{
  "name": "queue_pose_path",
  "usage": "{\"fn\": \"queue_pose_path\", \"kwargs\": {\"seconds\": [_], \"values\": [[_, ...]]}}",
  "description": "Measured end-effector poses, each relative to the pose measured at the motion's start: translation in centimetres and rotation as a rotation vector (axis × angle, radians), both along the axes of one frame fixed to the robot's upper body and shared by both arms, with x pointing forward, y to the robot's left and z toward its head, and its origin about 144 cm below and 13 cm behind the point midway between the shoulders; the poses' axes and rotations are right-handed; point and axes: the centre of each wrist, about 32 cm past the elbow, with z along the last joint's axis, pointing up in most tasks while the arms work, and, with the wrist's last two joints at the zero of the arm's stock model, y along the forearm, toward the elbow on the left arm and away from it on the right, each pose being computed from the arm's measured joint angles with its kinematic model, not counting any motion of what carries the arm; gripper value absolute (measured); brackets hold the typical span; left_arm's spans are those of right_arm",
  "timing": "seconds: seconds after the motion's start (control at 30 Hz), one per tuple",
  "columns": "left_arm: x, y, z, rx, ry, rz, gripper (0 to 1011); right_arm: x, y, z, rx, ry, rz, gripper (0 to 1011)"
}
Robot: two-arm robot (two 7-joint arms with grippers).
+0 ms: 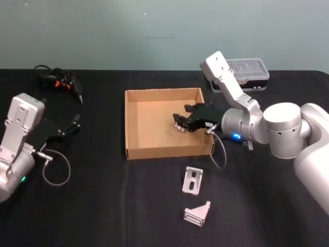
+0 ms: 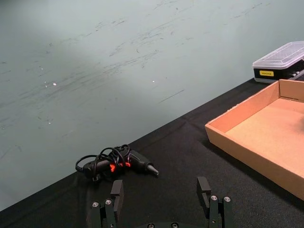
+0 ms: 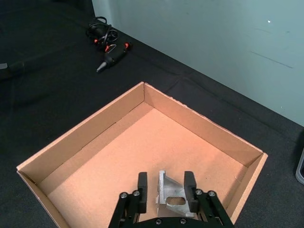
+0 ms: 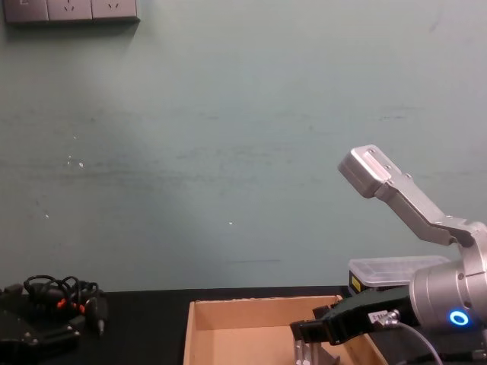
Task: Use one hand to pick up the angle iron from the table and place it into the box.
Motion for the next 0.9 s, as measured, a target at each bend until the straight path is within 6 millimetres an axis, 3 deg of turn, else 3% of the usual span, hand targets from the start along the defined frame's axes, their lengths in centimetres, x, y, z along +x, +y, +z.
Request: {"fn": "queue_pose_path", "kwargs": {"seconds": [0.23, 0.27, 0.6, 0.9], "values": [[0.00, 0.00, 0.00, 0.000, 0.000, 0.000, 1011, -0.02, -0.01, 0.00, 0.000, 0.000, 0.000, 634], [0.00, 0.00, 0.00, 0.000, 0.000, 0.000, 1011, -0.02, -0.01, -0.01, 0.000, 0.000, 0.000, 715], [0.00, 0.00, 0.00, 0.000, 0.000, 0.000, 1011, -0.03, -0.02, 0.01, 0.000, 0.000, 0.000, 990], [0.00, 0.00, 0.00, 0.000, 0.000, 0.000, 1011, -0.03, -0.02, 0.02, 0.000, -0.001, 0.000, 1003]]}}
